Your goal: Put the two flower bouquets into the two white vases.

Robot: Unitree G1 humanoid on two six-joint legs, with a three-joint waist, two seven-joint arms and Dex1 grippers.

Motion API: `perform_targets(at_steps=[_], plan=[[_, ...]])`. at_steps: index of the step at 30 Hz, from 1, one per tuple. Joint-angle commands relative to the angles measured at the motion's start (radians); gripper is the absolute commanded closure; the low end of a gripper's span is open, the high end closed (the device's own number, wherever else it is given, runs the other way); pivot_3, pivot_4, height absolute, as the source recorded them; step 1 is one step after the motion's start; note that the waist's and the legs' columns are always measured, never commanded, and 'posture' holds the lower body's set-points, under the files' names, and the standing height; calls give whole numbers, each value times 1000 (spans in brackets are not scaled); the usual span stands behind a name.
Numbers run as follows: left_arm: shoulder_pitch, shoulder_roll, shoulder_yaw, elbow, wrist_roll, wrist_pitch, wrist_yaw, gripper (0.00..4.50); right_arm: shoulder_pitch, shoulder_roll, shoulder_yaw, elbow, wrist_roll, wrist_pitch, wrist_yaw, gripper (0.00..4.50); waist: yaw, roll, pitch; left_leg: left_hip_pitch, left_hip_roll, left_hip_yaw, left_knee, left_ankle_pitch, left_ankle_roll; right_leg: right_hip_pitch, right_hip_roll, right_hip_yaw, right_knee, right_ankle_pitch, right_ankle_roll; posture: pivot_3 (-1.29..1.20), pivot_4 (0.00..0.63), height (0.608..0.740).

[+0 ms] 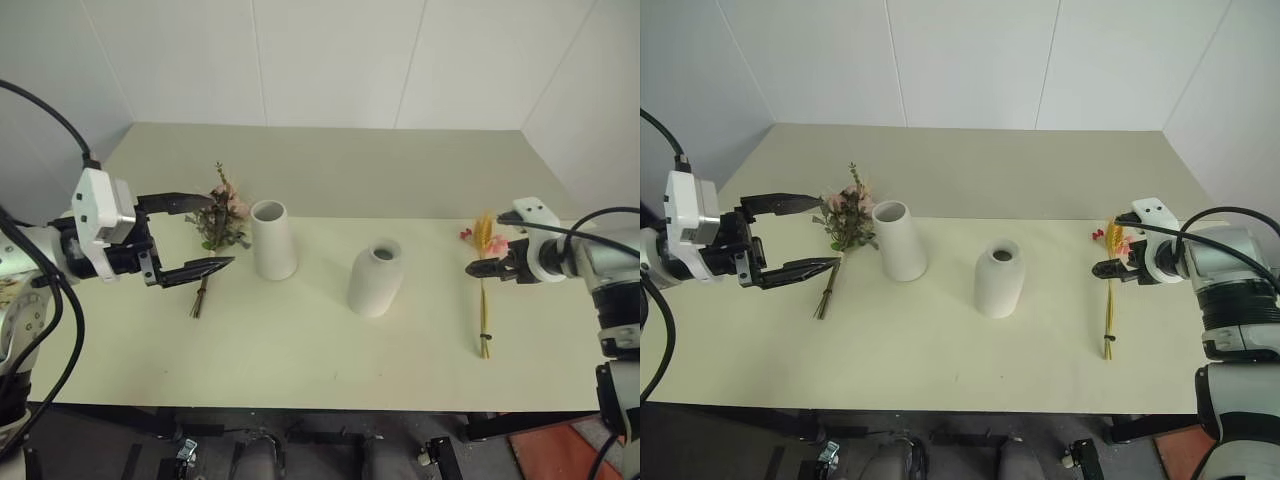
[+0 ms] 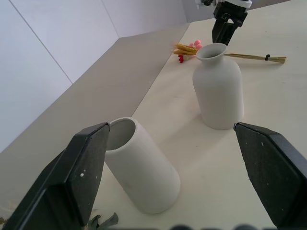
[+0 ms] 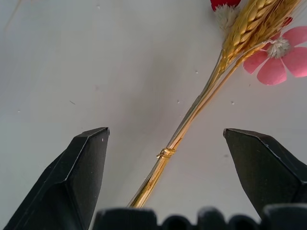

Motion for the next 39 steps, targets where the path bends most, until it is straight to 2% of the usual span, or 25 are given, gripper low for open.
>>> perform_targets(at_steps=[1, 5, 8, 19, 23, 27, 28, 31, 32, 34, 35, 39], plan=[[5, 5, 33, -16, 0, -10, 4, 0, -46, 8, 5, 37, -25, -19, -8, 38, 1, 0, 0, 0, 0, 0, 0, 0, 0, 0, 0, 0, 0, 0, 0, 0, 150, 740], [25, 8, 46, -29, -3, -4, 11, 0, -77, 41, 5, 126, -44, -47, -17, 38, 0, 0, 0, 0, 0, 0, 0, 0, 0, 0, 0, 0, 0, 0, 0, 0, 150, 740], [47, 10, 64, -47, -9, 6, 23, 0, -90, 64, 12, 210, -65, -77, -14, 632, -1, 0, 0, 0, 0, 0, 0, 0, 0, 0, 0, 0, 0, 0, 0, 0, 150, 740], [110, 18, 112, -77, -8, 19, 48, 0, -126, 93, -9, 343, -93, -154, -26, 4384, -3, 0, 0, 1, 0, 0, 0, 0, 0, 1, 0, 0, 0, 0, 0, 0, 150, 740], [117, 20, 121, -68, -1, 15, 46, 0, -115, 94, -41, 339, -103, -186, -89, 4450, -3, 0, 0, 1, 0, 0, 0, 0, 0, 1, 0, 0, 0, 0, 0, 0, 150, 740], [137, 24, 142, -64, 6, 14, 50, 0, -60, 100, -226, 198, -33, -389, -232, 4450, -1, 0, 0, 1, 0, 0, 0, 0, 0, 1, 0, 0, 0, 0, 0, 0, 150, 740], [144, 26, 152, -64, 5, 16, 50, 0, -22, 111, -284, 109, -10, -446, -259, 4450, -1, 0, 0, 1, 0, 0, 0, 0, 0, 1, 0, 0, 0, 0, 0, 0, 150, 740], [175, 28, 196, -68, -5, 28, 52, 0, 127, 162, -420, -184, 46, -774, -291, 4450, -1, 0, 0, 0, 0, -1, -1, 0, 0, 0, 0, 0, -1, 0, 1, 0, 150, 740], [187, 28, 214, -67, -8, 32, 52, 0, 153, 183, -460, -277, 79, -802, -298, 4450, -3, 0, 0, 0, 0, -1, -2, 0, 0, 0, 0, 0, -1, -1, 2, 0, 150, 740], [214, 35, 248, -59, -3, 35, 51, 0, 175, 230, -540, -422, 206, -803, -271, 4450, -5, 0, 0, 0, 0, 0, -2, 0, 0, 0, 1, 0, -1, 0, 2, 0, 150, 740], [227, 40, 263, -55, 0, 36, 48, 0, 174, 251, -590, -472, 323, -759, -231, 4450, -5, 0, 0, 1, 0, 0, -2, 0, 0, 0, 1, 1, 0, 0, 1, 0, 150, 740], [265, 57, 299, -45, 11, 35, 33, 0, 168, 305, -717, -575, 676, -613, -183, 4450, 2, -1, -1, 3, 2, 0, -1, 0, 0, 3, 1, -1, -1, 0, 1, 0, 150, 740]])
